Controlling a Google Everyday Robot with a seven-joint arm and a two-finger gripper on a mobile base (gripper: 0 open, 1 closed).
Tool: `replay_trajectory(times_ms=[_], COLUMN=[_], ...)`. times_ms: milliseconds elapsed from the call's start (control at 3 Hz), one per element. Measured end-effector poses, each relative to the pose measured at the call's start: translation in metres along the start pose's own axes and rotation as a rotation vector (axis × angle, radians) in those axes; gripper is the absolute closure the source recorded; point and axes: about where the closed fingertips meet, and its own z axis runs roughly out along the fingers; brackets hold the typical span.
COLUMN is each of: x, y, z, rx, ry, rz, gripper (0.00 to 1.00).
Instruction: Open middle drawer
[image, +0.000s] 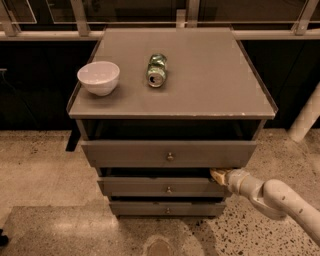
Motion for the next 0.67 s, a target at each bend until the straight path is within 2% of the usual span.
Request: replay_trajectory(times_ms=[333,667], x=[0.019,0.0235], y=[-0.0137,-0.015], z=[0.0236,0.027], rx=[0.004,0.005], ry=[0.02,0.026], rz=[0.054,0.068], gripper=[1.0,1.0])
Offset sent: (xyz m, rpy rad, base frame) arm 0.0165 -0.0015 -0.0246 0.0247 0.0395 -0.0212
